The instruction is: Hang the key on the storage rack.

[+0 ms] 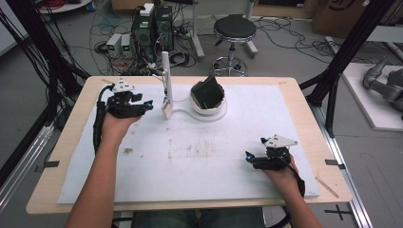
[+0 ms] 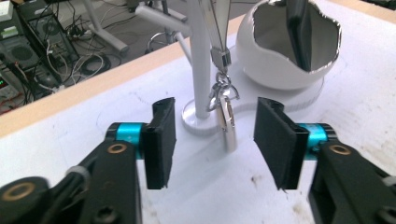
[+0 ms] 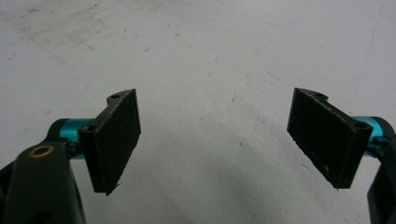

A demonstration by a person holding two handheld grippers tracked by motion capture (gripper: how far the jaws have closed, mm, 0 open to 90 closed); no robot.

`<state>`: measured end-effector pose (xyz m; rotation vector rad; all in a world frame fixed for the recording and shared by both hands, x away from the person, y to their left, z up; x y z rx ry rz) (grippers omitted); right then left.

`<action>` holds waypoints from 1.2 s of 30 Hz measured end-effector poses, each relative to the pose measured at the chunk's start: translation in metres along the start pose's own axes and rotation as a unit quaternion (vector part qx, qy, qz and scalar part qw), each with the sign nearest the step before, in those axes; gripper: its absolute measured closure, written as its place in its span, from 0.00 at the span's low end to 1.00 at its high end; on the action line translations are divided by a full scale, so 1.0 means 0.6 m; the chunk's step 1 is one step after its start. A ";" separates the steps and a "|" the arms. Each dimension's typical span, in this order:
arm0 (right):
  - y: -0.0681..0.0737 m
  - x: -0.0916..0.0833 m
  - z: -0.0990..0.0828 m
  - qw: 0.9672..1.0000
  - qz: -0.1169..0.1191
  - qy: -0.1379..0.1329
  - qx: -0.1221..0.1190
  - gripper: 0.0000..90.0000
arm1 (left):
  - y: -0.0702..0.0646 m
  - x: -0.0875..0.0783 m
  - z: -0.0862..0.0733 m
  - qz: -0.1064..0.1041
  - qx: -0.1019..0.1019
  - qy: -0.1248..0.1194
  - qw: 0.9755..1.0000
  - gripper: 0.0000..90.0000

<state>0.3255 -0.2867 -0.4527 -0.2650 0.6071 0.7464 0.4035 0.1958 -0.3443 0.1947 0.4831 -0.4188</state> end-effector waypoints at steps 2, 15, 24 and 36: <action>0.000 0.001 0.001 1.000 -0.001 0.002 0.000 0.19 | -0.001 -0.005 -0.005 -0.003 0.000 0.003 1.000 0.47; -0.002 0.002 0.001 1.000 -0.004 0.003 0.001 0.19 | -0.021 -0.043 -0.040 -0.038 0.009 -0.015 0.999 0.38; -0.002 0.000 -0.001 1.000 -0.003 0.001 0.002 0.19 | -0.024 -0.058 -0.072 -0.057 0.011 -0.019 0.998 0.35; -0.008 0.001 0.000 1.000 -0.006 -0.004 0.014 0.19 | -0.022 -0.049 -0.118 -0.077 0.015 0.002 0.997 0.27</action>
Point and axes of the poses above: each handheld gripper's, and its own axes: x roughly forward along the jaws, z roughly out of its top, y roughly to its left, the point moved 1 cm from there along x, roughly forward along the jaws, and after that the axes turned 8 degrees about z, right-handed, at the moved point
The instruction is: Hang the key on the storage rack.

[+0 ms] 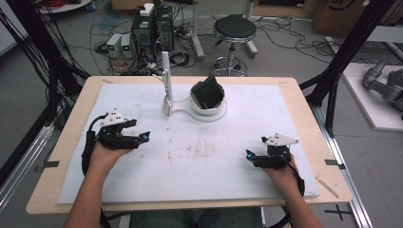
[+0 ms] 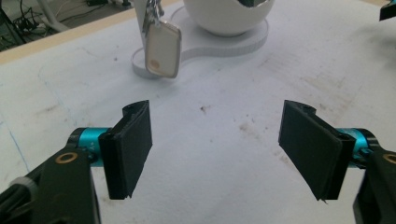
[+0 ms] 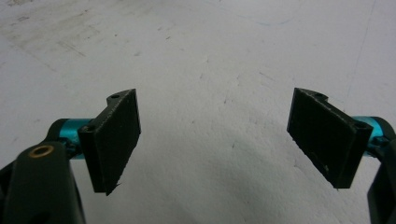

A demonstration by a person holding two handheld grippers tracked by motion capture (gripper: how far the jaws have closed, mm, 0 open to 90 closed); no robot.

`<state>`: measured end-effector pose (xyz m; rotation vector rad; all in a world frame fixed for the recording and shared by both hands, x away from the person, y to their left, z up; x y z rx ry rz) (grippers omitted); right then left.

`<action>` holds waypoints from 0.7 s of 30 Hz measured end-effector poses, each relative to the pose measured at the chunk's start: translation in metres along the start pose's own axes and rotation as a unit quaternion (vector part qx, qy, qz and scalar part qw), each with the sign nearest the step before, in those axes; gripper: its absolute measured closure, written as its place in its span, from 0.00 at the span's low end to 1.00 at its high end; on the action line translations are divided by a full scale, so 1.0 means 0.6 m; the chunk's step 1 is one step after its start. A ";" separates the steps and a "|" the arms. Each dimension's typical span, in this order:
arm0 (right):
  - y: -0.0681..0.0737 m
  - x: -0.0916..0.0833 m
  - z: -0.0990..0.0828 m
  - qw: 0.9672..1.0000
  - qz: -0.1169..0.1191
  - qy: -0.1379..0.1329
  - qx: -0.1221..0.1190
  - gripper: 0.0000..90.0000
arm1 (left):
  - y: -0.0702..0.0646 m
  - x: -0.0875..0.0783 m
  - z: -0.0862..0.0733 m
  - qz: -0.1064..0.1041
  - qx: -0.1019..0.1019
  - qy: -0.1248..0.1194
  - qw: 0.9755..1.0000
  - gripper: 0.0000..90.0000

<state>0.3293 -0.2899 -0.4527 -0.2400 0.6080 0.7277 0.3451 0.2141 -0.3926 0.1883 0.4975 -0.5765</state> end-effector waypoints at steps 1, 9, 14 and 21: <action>0.000 0.000 0.000 1.000 0.000 -0.001 0.003 0.19 | 0.003 0.000 -0.004 0.002 -0.002 0.003 1.000 0.26; -0.004 0.001 0.003 1.000 -0.003 -0.003 0.000 0.19 | 0.014 -0.001 -0.030 0.014 -0.025 -0.003 1.000 0.24; -0.002 0.005 0.008 1.000 -0.004 0.000 -0.007 0.19 | 0.020 -0.001 -0.043 0.007 -0.029 0.003 1.000 0.24; 0.003 0.005 0.011 1.000 -0.007 -0.003 -0.006 0.19 | 0.017 -0.003 -0.047 0.004 -0.033 0.000 0.999 0.24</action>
Point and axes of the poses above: each handheld gripper's, and its own axes: x roughly forward along the jaws, z roughly out of its top, y roughly to its left, the point moved 1 cm from there along x, roughly forward along the jaws, and after that the axes turned 8 degrees about z, right-handed, at the moved point
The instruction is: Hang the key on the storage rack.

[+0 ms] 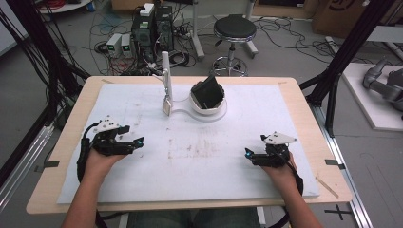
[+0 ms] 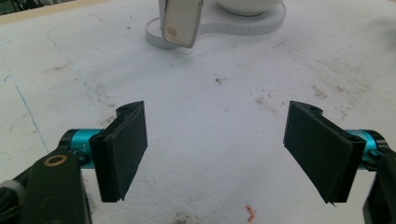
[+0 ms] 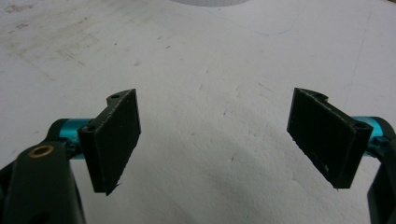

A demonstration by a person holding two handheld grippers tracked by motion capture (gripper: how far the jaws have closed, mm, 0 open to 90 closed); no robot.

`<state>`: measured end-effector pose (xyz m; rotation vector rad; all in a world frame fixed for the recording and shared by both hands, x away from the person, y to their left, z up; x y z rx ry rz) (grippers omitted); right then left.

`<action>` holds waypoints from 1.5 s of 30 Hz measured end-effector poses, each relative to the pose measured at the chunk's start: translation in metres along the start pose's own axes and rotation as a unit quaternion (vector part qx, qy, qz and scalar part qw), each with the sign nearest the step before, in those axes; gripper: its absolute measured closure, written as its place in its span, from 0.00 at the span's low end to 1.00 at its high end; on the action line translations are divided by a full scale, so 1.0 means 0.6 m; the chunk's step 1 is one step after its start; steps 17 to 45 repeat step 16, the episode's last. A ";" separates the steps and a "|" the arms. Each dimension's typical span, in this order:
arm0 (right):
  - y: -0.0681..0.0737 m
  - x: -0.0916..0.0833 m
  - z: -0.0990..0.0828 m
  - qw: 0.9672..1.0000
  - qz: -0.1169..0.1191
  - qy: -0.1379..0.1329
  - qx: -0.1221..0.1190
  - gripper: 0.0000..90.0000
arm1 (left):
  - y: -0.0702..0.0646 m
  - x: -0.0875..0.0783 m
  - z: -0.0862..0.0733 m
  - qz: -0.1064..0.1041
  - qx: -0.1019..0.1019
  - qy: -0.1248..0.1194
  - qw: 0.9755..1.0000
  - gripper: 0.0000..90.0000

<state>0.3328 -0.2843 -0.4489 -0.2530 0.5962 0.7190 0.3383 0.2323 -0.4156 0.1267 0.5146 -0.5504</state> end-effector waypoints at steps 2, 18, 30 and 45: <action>0.000 0.001 0.000 1.000 0.001 0.001 0.002 0.19 | -0.001 0.000 0.000 -0.001 0.001 0.000 1.000 0.24; 0.001 0.001 -0.004 1.000 0.000 0.004 0.005 0.19 | 0.007 0.009 -0.005 0.002 -0.005 0.012 1.000 0.24; 0.001 0.001 -0.004 1.000 0.000 0.004 0.005 0.19 | 0.007 0.009 -0.005 0.002 -0.005 0.012 1.000 0.24; 0.001 0.001 -0.004 1.000 0.000 0.004 0.005 0.19 | 0.007 0.009 -0.005 0.002 -0.005 0.012 1.000 0.24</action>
Point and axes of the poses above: each handheld gripper's, and its own axes: x roughly forward along the jaws, z roughly out of its top, y roughly to its left, the point moved 1 cm from there along x, roughly forward along the jaws, and after that the axes turned 8 degrees about z, right-handed, at the moved point
